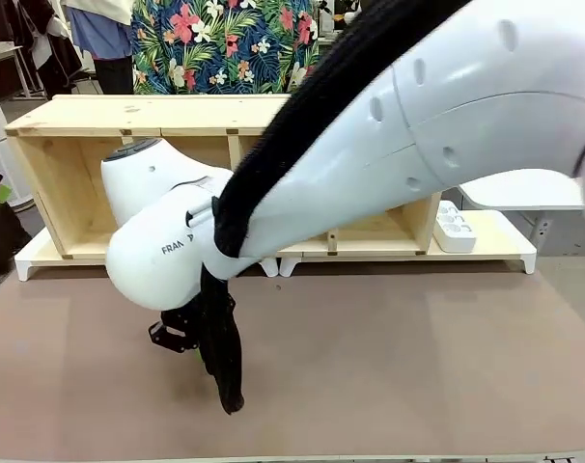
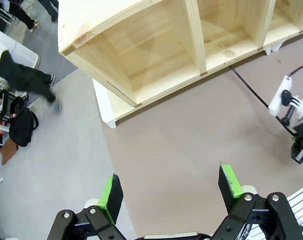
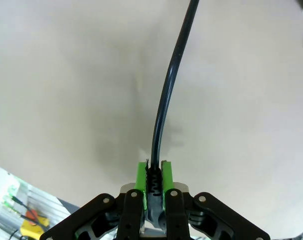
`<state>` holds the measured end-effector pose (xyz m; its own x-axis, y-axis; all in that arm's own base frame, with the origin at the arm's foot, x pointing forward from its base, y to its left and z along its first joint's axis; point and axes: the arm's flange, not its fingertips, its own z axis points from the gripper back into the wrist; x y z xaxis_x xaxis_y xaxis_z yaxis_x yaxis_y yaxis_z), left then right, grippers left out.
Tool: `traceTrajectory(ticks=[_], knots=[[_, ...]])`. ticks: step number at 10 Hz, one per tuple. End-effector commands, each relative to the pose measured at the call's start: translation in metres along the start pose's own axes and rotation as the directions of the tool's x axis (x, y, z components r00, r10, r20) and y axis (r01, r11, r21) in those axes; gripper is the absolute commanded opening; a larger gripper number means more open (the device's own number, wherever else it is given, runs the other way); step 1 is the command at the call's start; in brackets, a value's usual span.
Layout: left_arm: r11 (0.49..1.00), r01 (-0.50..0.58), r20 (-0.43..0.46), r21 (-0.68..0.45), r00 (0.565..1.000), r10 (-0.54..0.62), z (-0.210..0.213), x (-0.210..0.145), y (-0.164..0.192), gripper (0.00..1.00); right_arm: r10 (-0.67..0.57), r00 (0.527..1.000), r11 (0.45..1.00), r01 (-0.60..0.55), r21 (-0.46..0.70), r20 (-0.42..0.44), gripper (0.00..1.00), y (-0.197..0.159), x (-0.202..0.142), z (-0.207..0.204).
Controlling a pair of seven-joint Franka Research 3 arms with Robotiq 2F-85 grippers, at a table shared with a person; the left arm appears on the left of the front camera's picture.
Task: Perform cable management.
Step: Pull the grasped Power Cable to the location of the Power Strip.
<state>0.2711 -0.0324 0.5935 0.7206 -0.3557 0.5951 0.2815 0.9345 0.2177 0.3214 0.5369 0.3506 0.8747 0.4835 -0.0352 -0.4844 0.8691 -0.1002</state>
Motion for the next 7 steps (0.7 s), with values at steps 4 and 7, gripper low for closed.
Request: traceTrajectory(ticks=[4,7], knots=[[1.0,-0.001,0.008,0.003,1.0,0.001,0.0,0.001,0.0,1.0,-0.04,0.999,0.999,0.04,-0.015,0.027,0.15,-0.011,-0.073,0.006],[1.0,-0.001,0.008,0.003,1.0,0.001,0.0,0.001,0.0,1.0,-0.132,0.989,0.991,0.134,-0.021,0.071,0.15,-0.022,-0.115,0.006]])
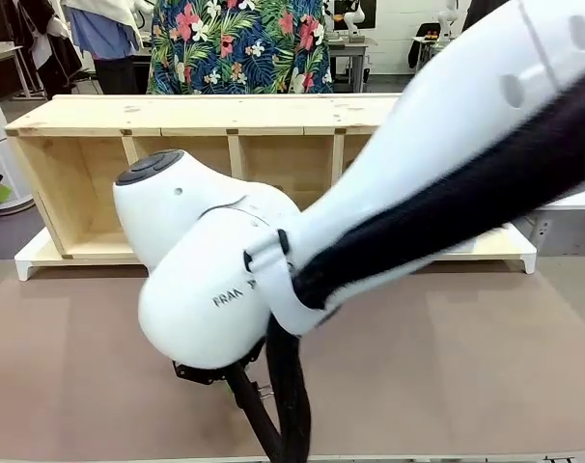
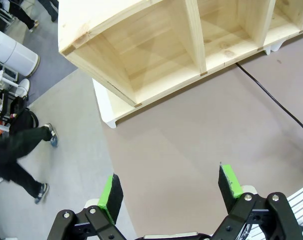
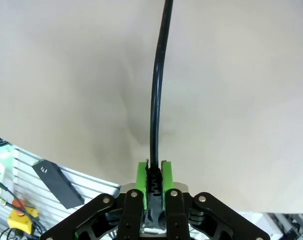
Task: Perform cable management.
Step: Pull the grasped Power Cable to the location of the Power Strip.
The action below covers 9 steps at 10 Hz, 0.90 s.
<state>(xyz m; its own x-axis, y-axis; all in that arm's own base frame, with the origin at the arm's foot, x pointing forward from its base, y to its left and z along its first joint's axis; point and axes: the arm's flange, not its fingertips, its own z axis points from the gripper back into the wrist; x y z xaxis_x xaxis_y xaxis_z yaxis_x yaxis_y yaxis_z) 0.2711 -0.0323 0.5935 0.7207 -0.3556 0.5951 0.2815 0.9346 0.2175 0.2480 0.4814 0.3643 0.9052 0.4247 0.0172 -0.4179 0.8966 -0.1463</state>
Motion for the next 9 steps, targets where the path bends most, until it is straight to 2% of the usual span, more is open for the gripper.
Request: traceTrajectory(ticks=[1,6,9], knots=[[1.0,-0.001,0.008,0.003,1.0,0.0,0.001,0.001,0.0,1.0,-0.096,0.995,0.995,0.095,0.023,0.039,0.15,-0.016,-0.036,-0.003],[1.0,-0.001,0.008,0.003,1.0,0.0,0.001,0.001,0.0,1.0,-0.18,0.979,0.984,0.179,0.016,0.096,0.15,-0.037,-0.092,-0.015],[1.0,-0.001,0.008,0.003,1.0,0.0,0.001,0.001,0.0,1.0,-0.191,0.974,0.982,0.19,0.018,0.119,0.15,-0.04,-0.102,-0.018]])
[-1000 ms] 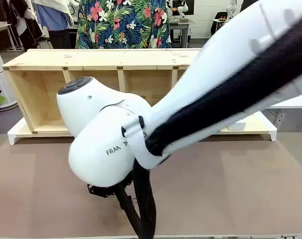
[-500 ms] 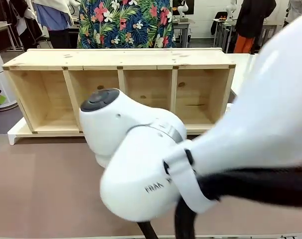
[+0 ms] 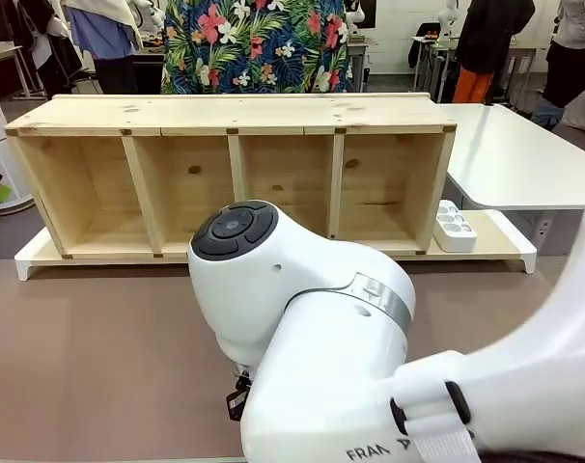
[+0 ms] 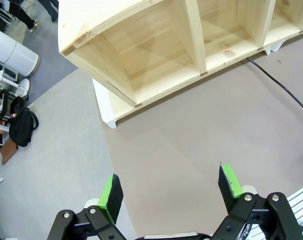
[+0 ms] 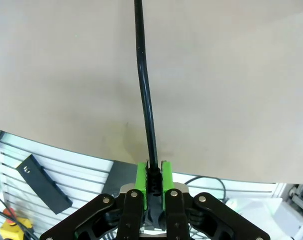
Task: Perform cable management.
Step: Pull the grasped Power Cable to the location of the Power Strip.
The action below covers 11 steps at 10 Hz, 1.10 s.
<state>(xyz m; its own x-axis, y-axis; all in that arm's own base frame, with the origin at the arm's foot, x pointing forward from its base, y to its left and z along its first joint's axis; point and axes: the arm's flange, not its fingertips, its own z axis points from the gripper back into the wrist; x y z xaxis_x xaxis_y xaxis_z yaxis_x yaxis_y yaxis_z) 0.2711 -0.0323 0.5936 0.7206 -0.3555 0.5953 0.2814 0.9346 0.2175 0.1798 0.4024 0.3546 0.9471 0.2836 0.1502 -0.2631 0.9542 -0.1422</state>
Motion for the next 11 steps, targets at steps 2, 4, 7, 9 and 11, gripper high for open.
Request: traceTrajectory(ticks=[2,4,7,9,11], knots=[[1.0,0.0,0.007,0.003,1.0,0.0,0.0,0.001,0.0,1.0,0.0,1.0,1.0,0.0,0.0,0.0,0.15,0.0,0.0,0.0],[1.0,0.0,0.007,0.003,1.0,0.0,0.0,0.001,0.0,1.0,0.0,1.0,1.0,0.0,0.0,0.0,0.15,0.0,0.0,0.0],[1.0,0.0,0.007,0.003,1.0,0.0,0.0,0.001,0.0,1.0,0.0,1.0,1.0,0.0,0.0,0.0,0.15,0.0,0.0,0.0],[1.0,0.0,0.007,0.003,1.0,0.0,0.0,0.001,0.0,1.0,0.0,1.0,1.0,0.0,-0.001,0.013,0.15,0.0,0.001,-0.001],[1.0,0.0,0.007,0.003,1.0,0.0,0.0,0.001,0.0,1.0,0.015,1.0,0.999,-0.015,-0.044,-0.015,0.15,0.006,-0.024,0.004]])
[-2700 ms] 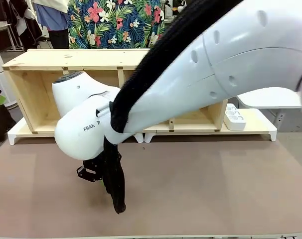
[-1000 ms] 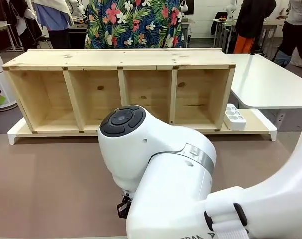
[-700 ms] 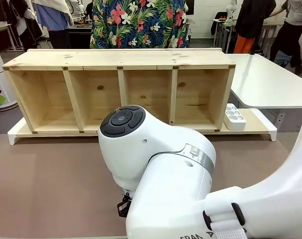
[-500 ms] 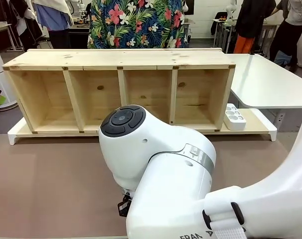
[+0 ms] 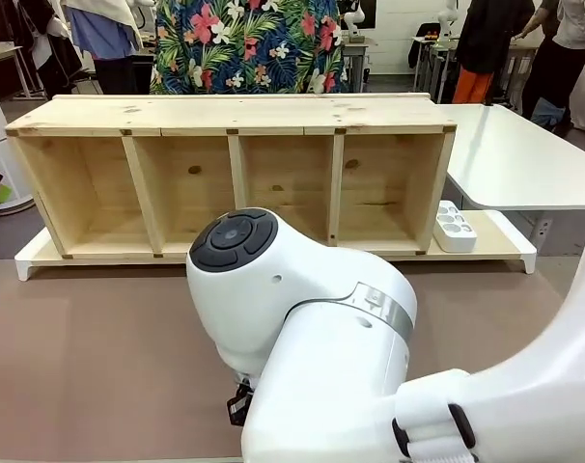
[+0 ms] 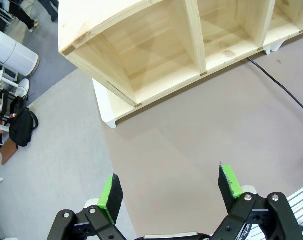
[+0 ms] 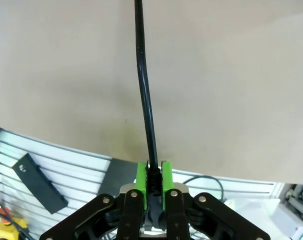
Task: Perform cable management.
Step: Pull the grasped Power Cable to the location of the Power Strip.
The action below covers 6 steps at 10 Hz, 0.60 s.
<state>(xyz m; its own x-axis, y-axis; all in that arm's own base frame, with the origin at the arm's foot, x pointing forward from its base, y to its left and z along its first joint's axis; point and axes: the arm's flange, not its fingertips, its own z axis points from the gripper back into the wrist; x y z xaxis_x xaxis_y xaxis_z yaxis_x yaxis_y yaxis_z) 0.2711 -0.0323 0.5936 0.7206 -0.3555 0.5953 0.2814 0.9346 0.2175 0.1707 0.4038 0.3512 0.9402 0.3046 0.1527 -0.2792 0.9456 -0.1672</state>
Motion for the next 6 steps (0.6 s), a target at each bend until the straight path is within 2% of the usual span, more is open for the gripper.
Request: traceTrajectory(ticks=[1,6], knots=[[1.0,0.0,0.007,0.003,1.0,0.0,0.0,0.001,0.0,1.0,-0.006,1.0,0.999,0.006,-0.047,-0.013,0.15,-0.002,-0.025,0.013],[1.0,0.0,0.007,0.003,1.0,0.0,0.0,0.001,0.0,1.0,-0.055,0.998,0.988,0.057,-0.142,0.021,0.15,-0.058,-0.063,0.041]])
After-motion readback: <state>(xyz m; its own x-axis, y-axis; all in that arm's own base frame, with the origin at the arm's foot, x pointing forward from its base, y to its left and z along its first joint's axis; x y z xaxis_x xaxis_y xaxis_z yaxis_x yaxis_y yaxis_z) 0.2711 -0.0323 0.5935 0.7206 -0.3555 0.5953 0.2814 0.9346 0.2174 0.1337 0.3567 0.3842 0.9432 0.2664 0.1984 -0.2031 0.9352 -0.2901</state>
